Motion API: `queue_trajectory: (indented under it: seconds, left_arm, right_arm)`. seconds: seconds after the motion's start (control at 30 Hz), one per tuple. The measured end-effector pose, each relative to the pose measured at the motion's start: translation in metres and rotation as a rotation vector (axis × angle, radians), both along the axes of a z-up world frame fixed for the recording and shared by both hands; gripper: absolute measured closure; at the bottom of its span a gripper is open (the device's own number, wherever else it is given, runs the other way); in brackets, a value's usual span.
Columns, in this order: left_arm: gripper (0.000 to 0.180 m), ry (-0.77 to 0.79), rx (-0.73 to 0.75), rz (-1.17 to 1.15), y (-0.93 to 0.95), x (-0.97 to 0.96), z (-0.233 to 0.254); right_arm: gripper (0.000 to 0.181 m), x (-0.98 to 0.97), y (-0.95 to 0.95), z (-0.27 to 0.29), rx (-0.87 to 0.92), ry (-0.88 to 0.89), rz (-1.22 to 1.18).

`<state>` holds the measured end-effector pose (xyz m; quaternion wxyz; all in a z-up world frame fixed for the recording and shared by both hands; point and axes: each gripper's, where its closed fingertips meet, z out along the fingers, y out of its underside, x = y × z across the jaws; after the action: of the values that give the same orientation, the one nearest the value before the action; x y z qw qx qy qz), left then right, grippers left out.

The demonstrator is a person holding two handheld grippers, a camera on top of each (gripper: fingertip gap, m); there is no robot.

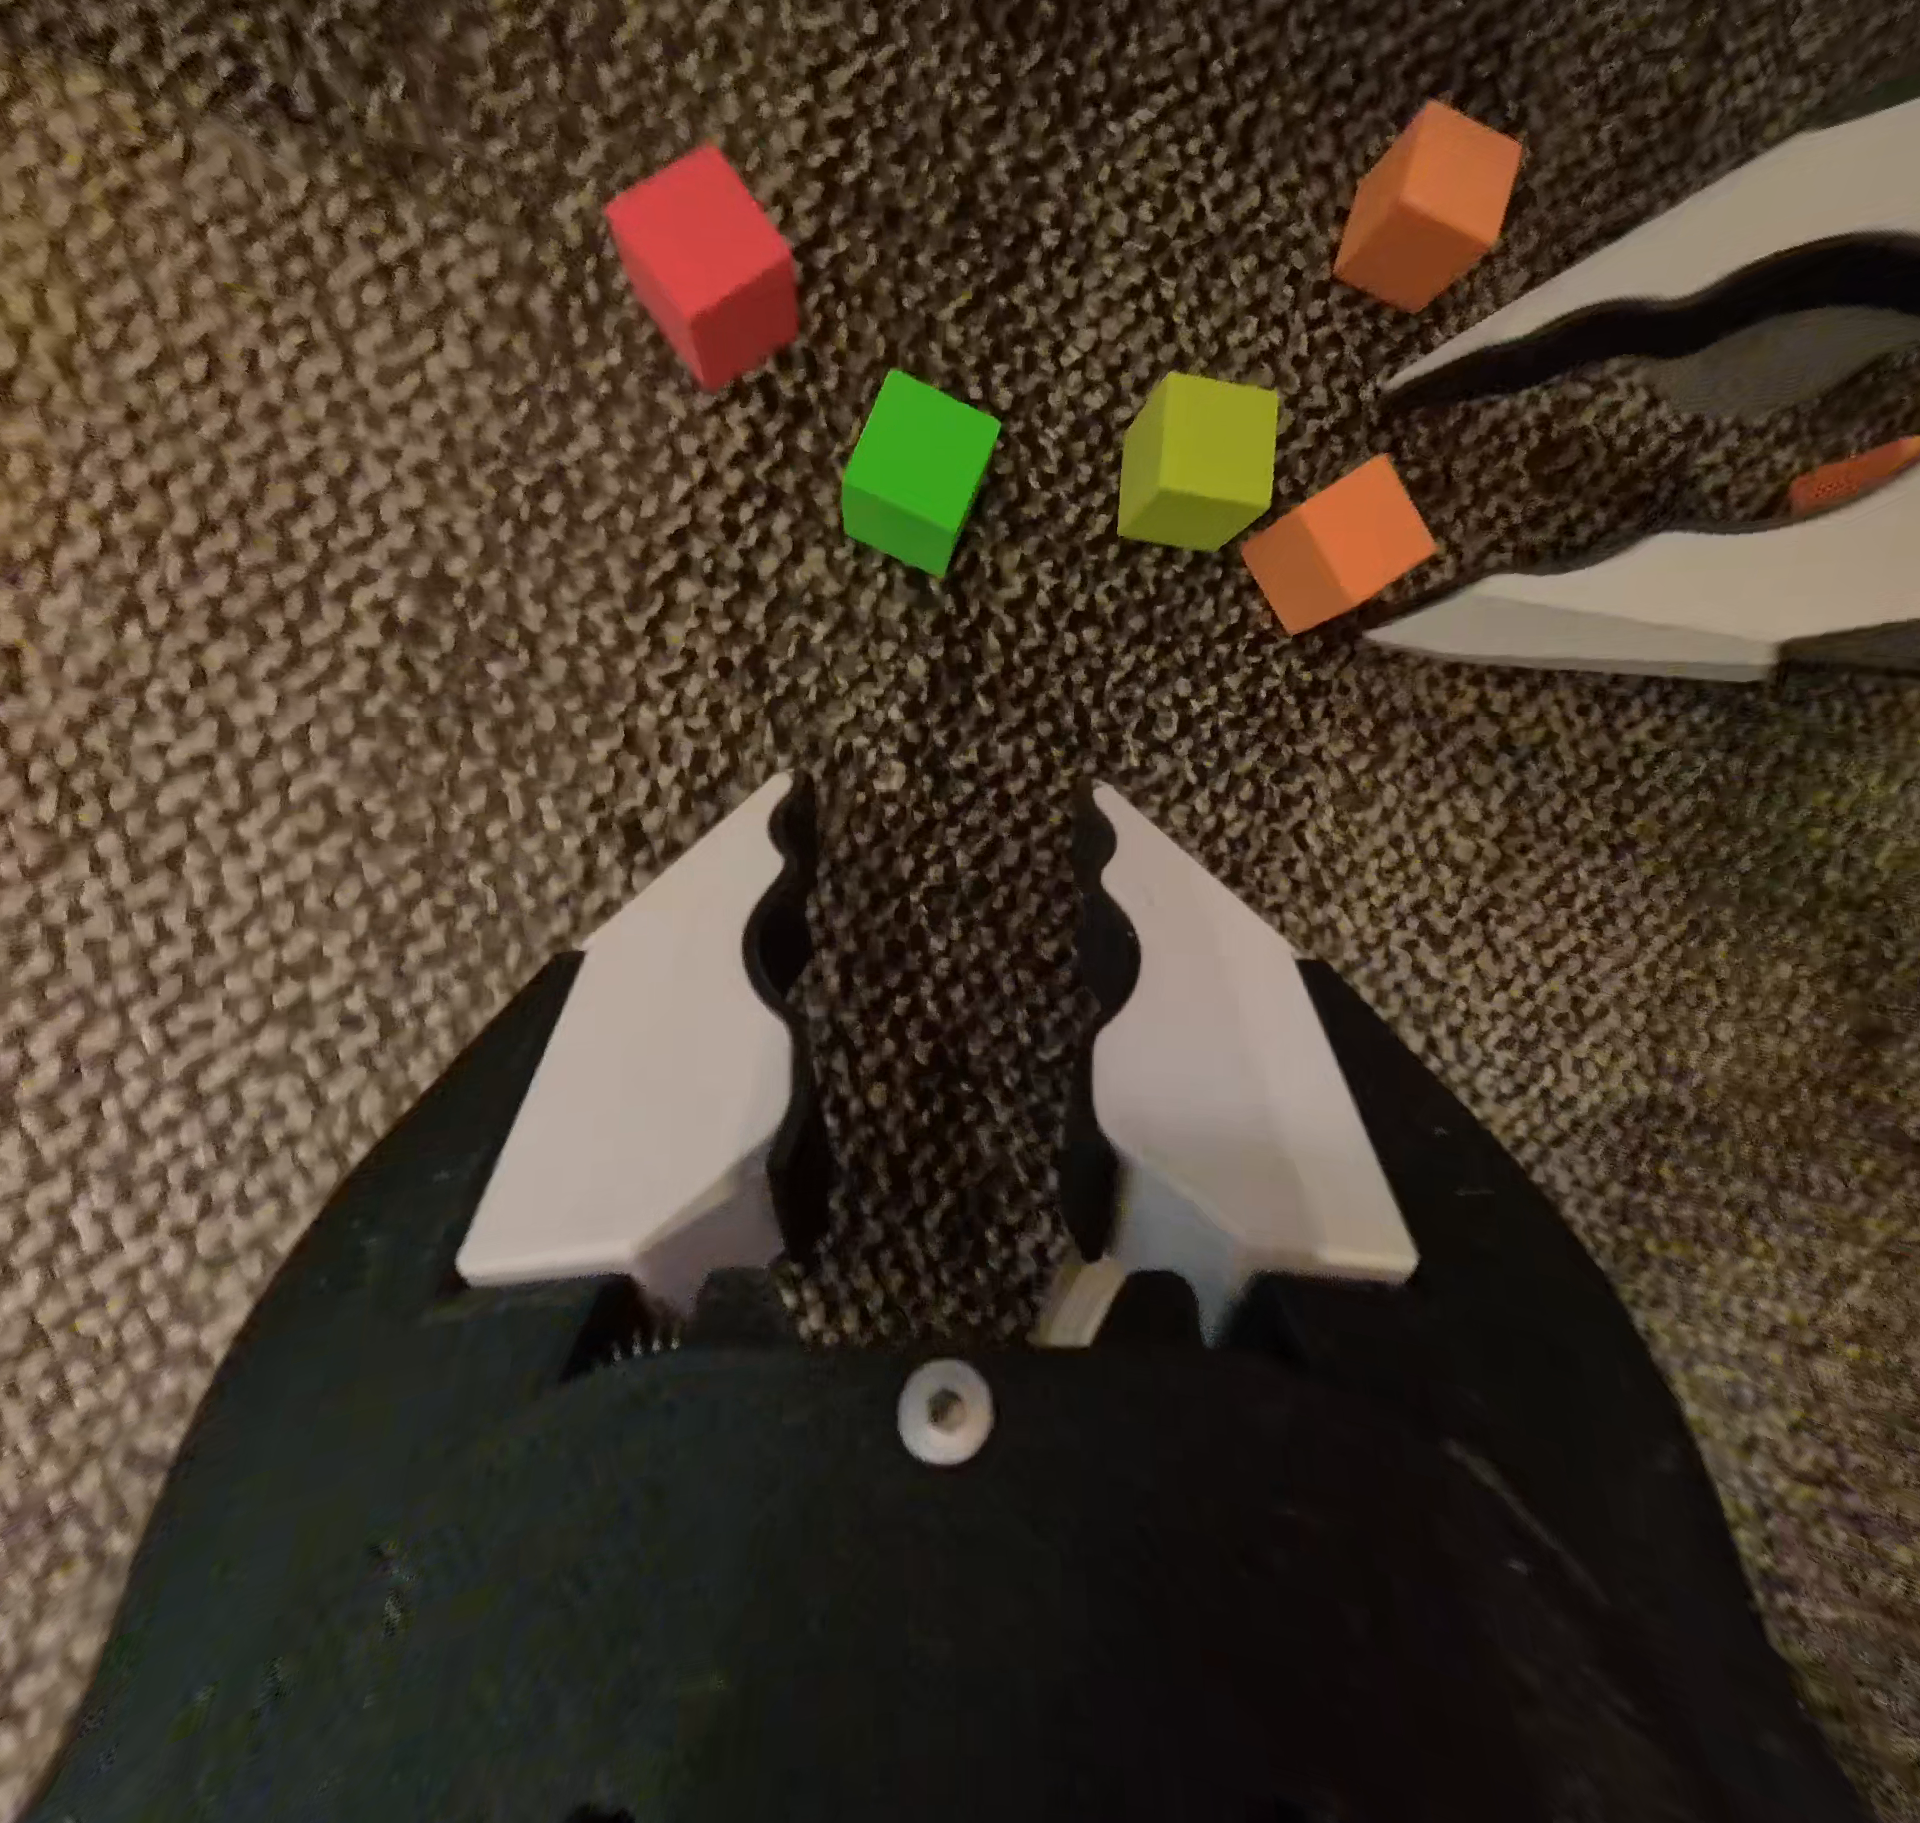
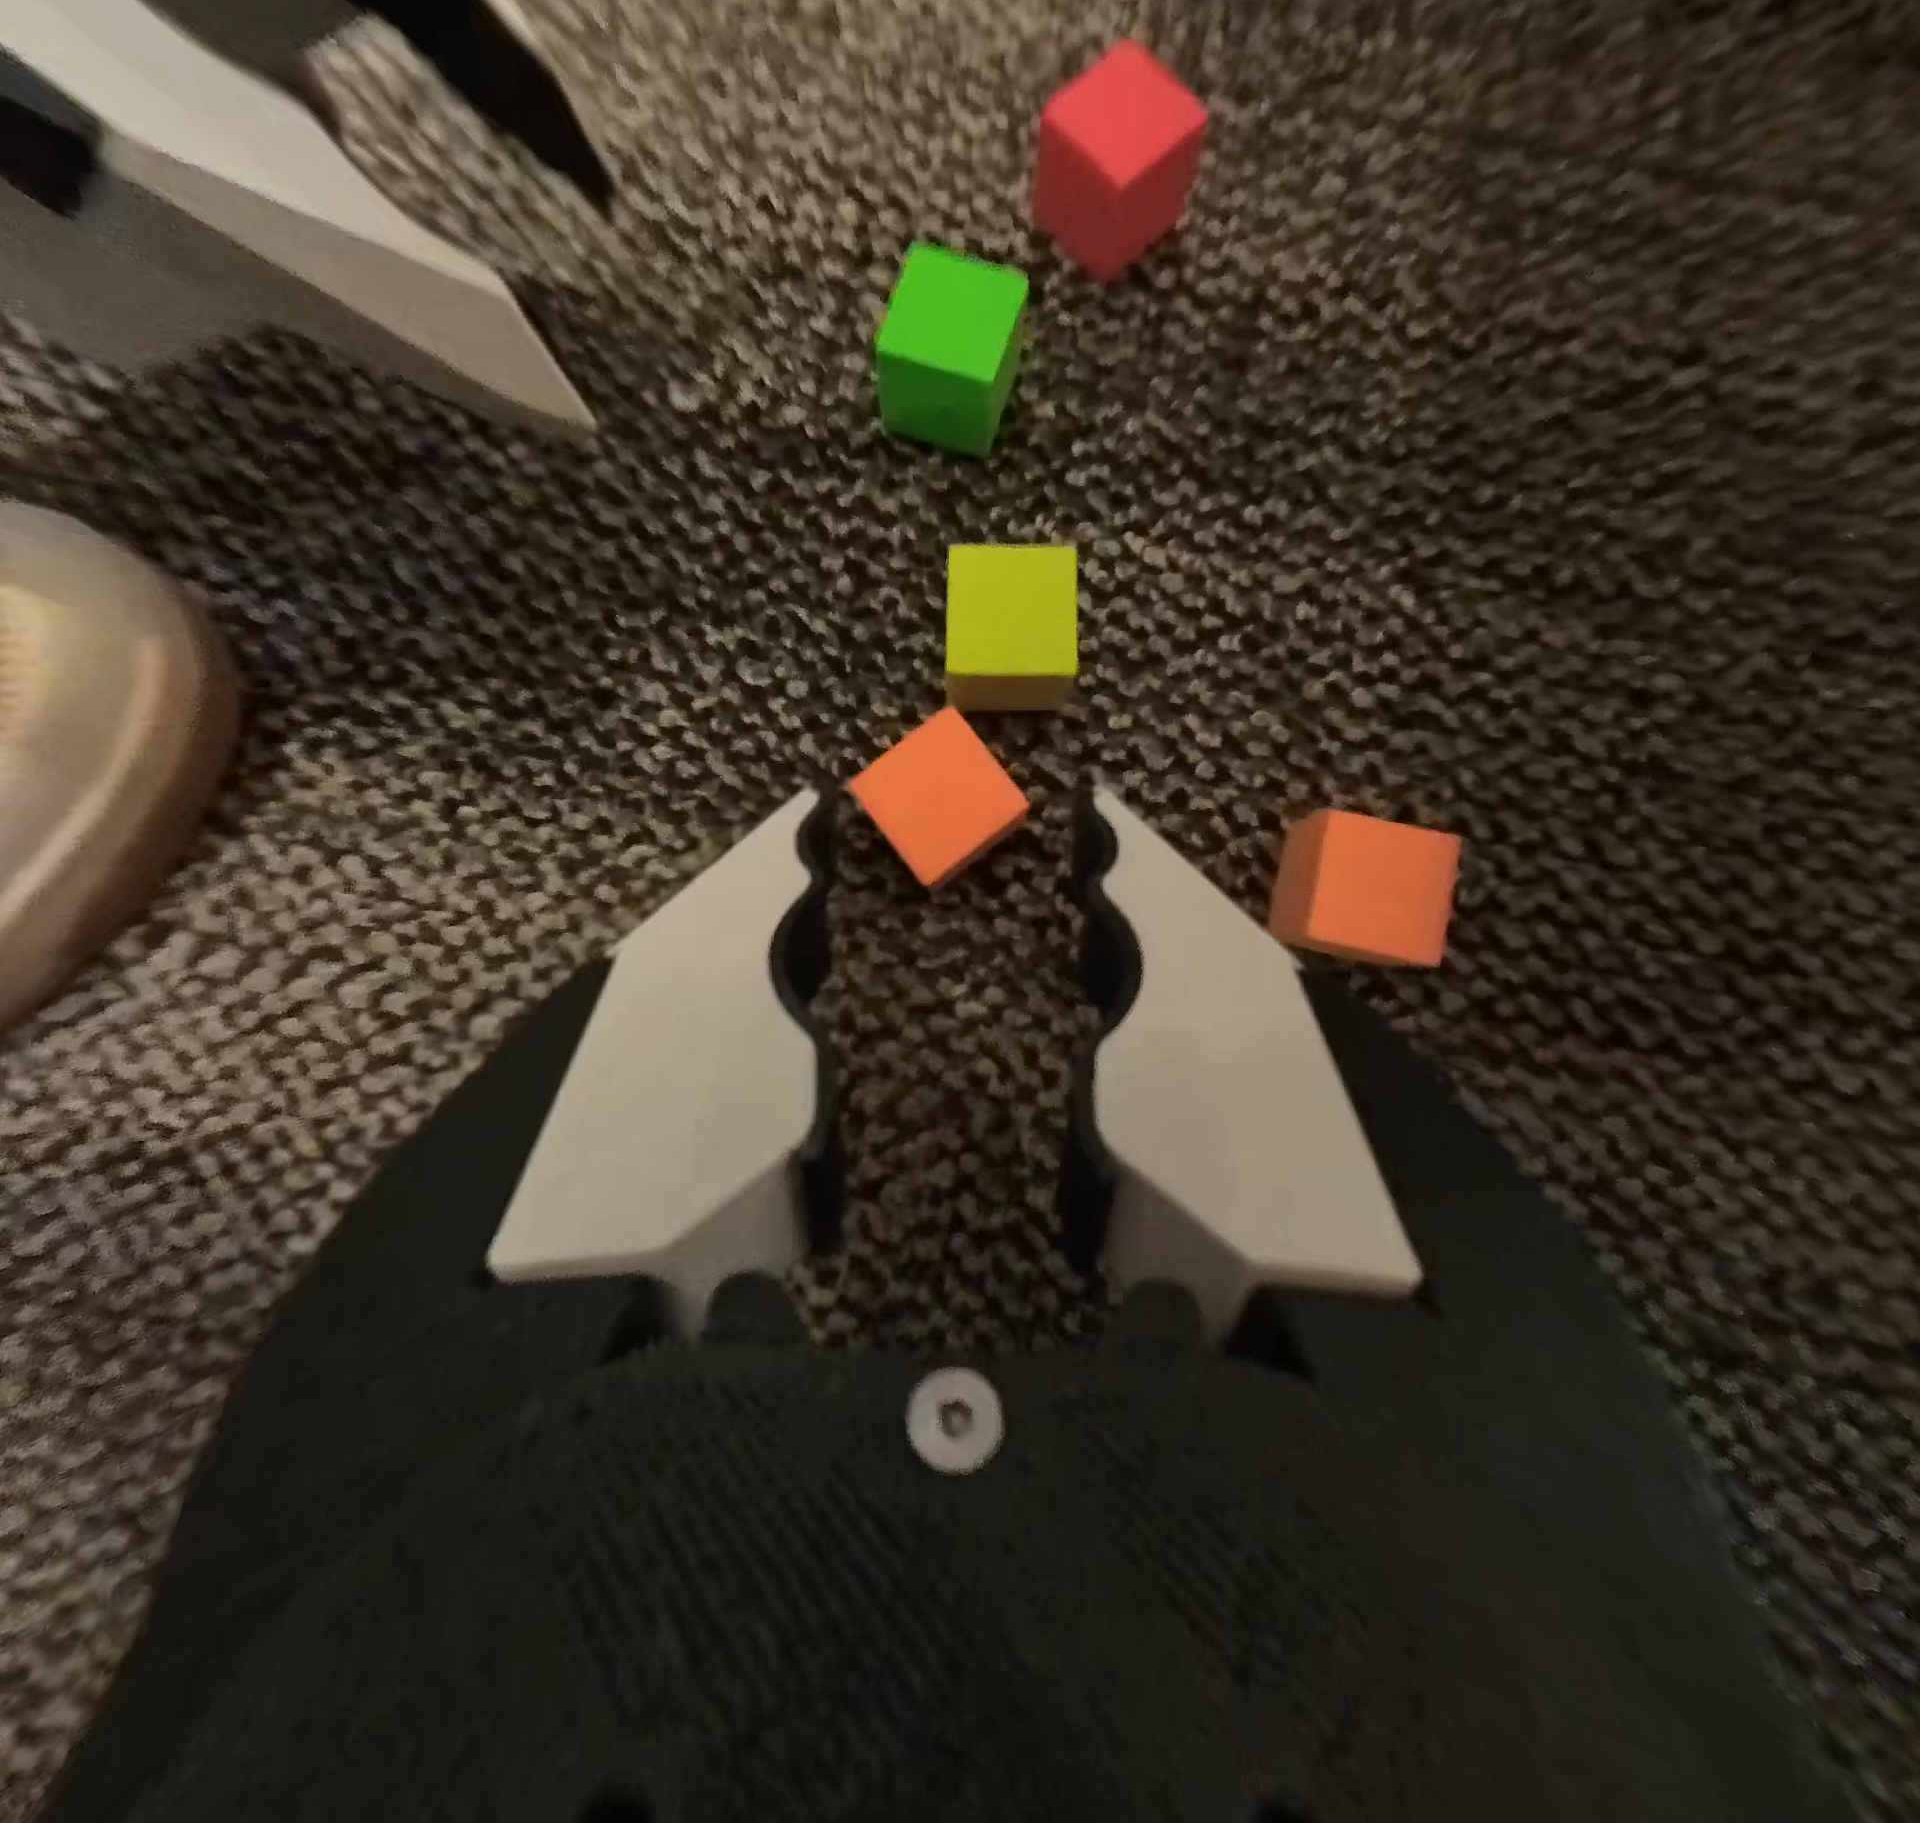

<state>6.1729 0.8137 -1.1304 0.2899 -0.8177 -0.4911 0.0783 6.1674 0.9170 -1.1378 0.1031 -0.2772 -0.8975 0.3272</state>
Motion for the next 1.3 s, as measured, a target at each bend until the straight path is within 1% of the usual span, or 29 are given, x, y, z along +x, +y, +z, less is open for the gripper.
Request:
queue_trajectory:
  seconds: [0.03, 0.1, 0.17, 0.2, 0.27, 0.33, 0.37, 0.47, 0.63, 0.73, 0.83, 0.93, 0.97, 1.07, 1.3]
  left_arm:
    - [0.133, 0.016, 0.003, -0.02, 0.003, -0.006, 0.0]
    - [0.131, 0.036, 0.014, -0.028, 0.011, -0.022, 0.001]
    - [0.13, 0.014, 0.022, -0.026, 0.02, -0.038, -0.004]
    - [0.13, -0.021, 0.034, -0.044, 0.027, -0.042, -0.009]
    - [0.136, -0.105, 0.048, -0.075, 0.038, -0.044, -0.022]
    - [0.146, -0.124, -0.003, -0.059, 0.033, -0.051, -0.032]
    - [0.15, -0.101, -0.008, -0.058, 0.031, -0.056, -0.031]
    - [0.163, -0.095, 0.007, -0.064, 0.03, -0.057, -0.03]
    - [0.164, 0.001, 0.048, -0.027, 0.027, -0.062, -0.003]
    - [0.163, 0.078, 0.043, -0.053, 0.031, -0.062, 0.018]
    - [0.163, 0.119, 0.053, -0.096, 0.041, -0.059, 0.034]
    - [0.163, 0.157, 0.052, -0.151, 0.053, -0.056, 0.044]
    - [0.163, 0.16, 0.053, -0.17, 0.057, -0.054, 0.045]
    - [0.164, 0.135, 0.063, -0.217, 0.069, -0.045, 0.041]
    - [0.163, 0.066, 0.044, -0.312, 0.087, -0.026, 0.023]
  right_arm:
    - [0.145, -0.002, 0.001, -0.009, 0.021, -0.02, -0.004]
    - [0.151, -0.001, 0.002, -0.014, 0.019, -0.074, -0.012]
    - [0.15, -0.005, 0.001, -0.001, -0.031, -0.087, -0.027]
    - [0.15, -0.01, 0.001, 0.01, -0.057, -0.07, -0.036]
    - [0.15, -0.023, 0.0, 0.03, -0.1, -0.029, -0.043]
    - [0.15, -0.034, -0.007, 0.043, -0.13, -0.011, -0.026]
    - [0.15, -0.039, -0.012, 0.046, -0.137, -0.005, -0.011]
    - [0.15, -0.045, -0.026, 0.047, -0.132, -0.005, 0.045]
    - [0.149, -0.041, -0.021, 0.031, -0.045, -0.017, 0.052]
    - [0.151, -0.04, -0.017, 0.037, -0.06, -0.011, 0.029]
    - [0.15, -0.03, -0.017, 0.024, -0.053, -0.065, 0.047]
    - [0.123, -0.027, -0.014, 0.019, -0.06, -0.08, 0.03]
    - [0.12, -0.028, -0.012, 0.026, -0.09, -0.072, 0.017]
    - [0.118, -0.033, 0.007, 0.04, -0.147, -0.054, -0.03]
    - [0.118, -0.049, 0.062, 0.016, -0.041, -0.064, -0.108]
